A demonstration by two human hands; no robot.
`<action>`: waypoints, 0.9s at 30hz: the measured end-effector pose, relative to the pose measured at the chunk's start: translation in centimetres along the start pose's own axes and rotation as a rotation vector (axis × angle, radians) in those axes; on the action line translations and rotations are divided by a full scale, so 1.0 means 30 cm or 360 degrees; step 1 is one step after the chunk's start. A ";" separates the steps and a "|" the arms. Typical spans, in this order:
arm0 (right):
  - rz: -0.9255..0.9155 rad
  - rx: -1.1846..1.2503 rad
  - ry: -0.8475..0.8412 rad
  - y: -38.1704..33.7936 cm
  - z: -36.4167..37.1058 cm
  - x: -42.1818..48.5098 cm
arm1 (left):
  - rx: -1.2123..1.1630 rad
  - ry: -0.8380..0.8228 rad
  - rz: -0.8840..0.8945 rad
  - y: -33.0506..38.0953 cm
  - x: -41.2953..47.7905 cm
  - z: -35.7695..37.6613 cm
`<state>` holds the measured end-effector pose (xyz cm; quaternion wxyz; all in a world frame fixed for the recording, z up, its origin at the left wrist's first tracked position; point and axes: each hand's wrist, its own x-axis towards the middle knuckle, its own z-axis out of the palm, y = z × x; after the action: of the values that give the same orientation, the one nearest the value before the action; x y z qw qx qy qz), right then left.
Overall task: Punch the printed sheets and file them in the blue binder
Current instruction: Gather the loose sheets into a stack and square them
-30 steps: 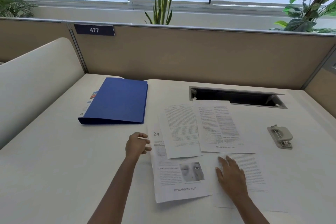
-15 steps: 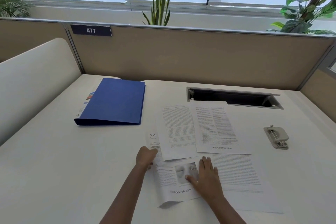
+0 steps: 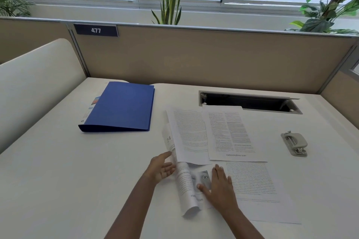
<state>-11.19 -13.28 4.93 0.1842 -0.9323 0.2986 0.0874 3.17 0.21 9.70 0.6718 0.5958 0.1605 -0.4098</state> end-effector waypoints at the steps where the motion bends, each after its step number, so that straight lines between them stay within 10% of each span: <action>1: 0.0002 0.0006 0.0005 0.002 0.003 0.002 | 0.0020 -0.0062 -0.0058 -0.002 -0.003 0.003; 8: -0.0024 0.0060 0.0021 0.000 -0.008 -0.007 | 0.0109 -0.0386 0.0033 -0.050 0.003 0.010; 20: -0.0307 -0.0069 0.0453 -0.059 0.005 0.068 | 0.0915 0.0614 0.0919 0.067 -0.030 -0.120; 27: -0.0343 -0.0196 -0.0217 -0.142 -0.032 0.093 | 0.0628 0.1182 0.1319 0.161 -0.092 -0.147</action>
<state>-6.38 -11.91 6.29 0.1548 -0.9604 0.1776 0.1485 6.26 5.08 13.82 0.5511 0.8262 0.0594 0.1007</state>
